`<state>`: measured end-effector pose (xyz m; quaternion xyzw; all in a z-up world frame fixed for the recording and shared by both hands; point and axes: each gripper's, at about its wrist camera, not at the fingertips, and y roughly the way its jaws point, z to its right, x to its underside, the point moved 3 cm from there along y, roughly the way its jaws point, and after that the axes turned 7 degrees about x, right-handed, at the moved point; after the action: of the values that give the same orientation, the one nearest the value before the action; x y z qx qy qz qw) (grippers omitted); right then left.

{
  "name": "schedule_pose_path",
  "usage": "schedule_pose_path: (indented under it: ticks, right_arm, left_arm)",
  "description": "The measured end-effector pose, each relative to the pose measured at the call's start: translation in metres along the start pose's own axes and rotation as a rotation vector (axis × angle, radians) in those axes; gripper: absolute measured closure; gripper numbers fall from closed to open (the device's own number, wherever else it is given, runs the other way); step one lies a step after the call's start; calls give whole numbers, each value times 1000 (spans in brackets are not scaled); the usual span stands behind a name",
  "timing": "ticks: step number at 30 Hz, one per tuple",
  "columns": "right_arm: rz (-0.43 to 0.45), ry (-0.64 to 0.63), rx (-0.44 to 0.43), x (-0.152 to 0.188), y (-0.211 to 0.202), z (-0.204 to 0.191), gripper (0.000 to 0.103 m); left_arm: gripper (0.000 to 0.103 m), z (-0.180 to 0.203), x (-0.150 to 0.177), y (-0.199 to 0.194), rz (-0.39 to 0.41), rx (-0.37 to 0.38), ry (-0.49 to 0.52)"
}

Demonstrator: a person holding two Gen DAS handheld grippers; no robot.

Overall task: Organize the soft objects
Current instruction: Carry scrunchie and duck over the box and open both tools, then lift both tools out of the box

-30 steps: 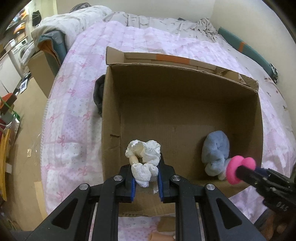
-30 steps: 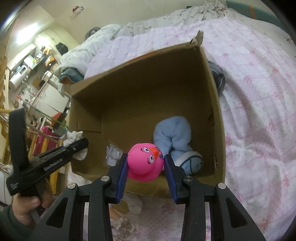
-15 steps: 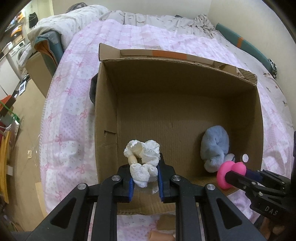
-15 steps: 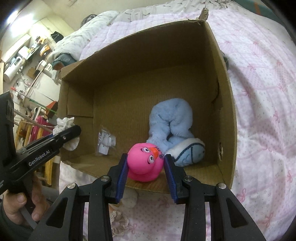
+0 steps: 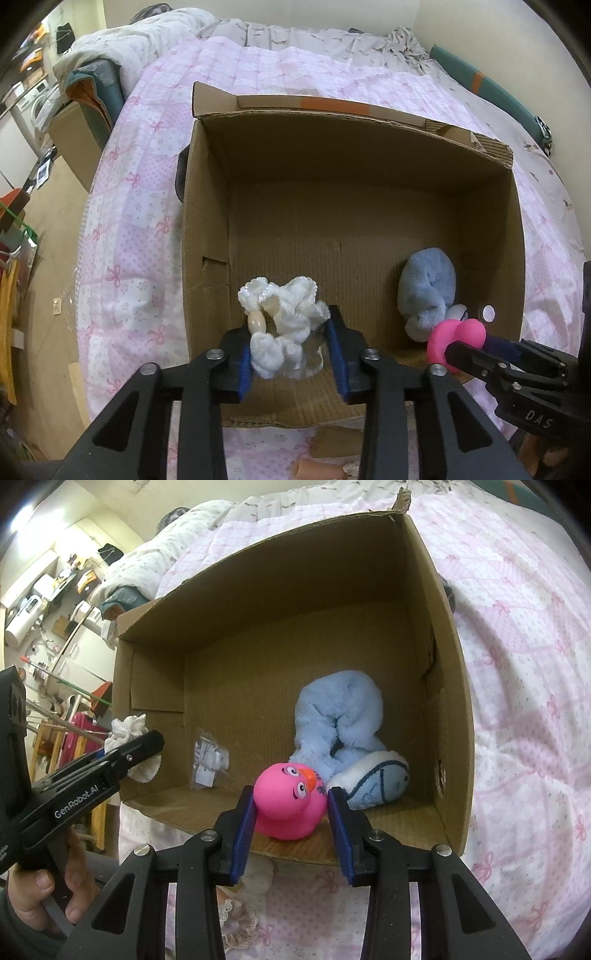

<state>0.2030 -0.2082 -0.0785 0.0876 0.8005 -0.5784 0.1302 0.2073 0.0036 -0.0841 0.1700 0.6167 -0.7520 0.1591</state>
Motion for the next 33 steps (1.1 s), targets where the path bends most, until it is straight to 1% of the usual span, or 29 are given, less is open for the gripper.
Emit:
schedule_pose_path:
  ticks: [1,3,6,8,11,13,15,18,20,24,28,33]
  right_arm:
    - [-2,2,-1,0,0,0,62]
    - [-3,1,0,1,0,0,62]
    - [-2,1,1,1,0,0,62]
    - [-3,4,-1,1,0,0,62]
    - [-9,21,-8,1,0,2,61]
    - [-4,47,-32,-1,-2,5,56]
    - [25,75,-50,-4,-8,8,35]
    - [85,87,-39,-7,-18,10,26]
    - [94,97,-47,-8,-20,11,23]
    - [75,103,-46,-8,-16,12,23]
    - [79,96,-43,-8,-17,12,23]
    - [85,102,-32,-7,-20,13,23]
  left_arm:
    - [60,0,0,-1,1,1,-2]
    - [44,0,-1,-3,11,-7,-4]
    - [35,2,-2,-7,35,-17,0]
    - [34,3,-3,-9,38,-25,1]
    - [34,2,-4,-14,52,11,-26]
    - [34,2,-4,-16,60,8,-22]
    - [34,4,-5,-17,60,5,-15]
    - [34,6,-4,-17,64,12,-8]
    - [34,7,-4,-18,68,10,3]
    - [34,8,-4,-19,77,4,7]
    - [34,6,-3,-22,79,7,2]
    - [34,4,1,-31,84,-9,3]
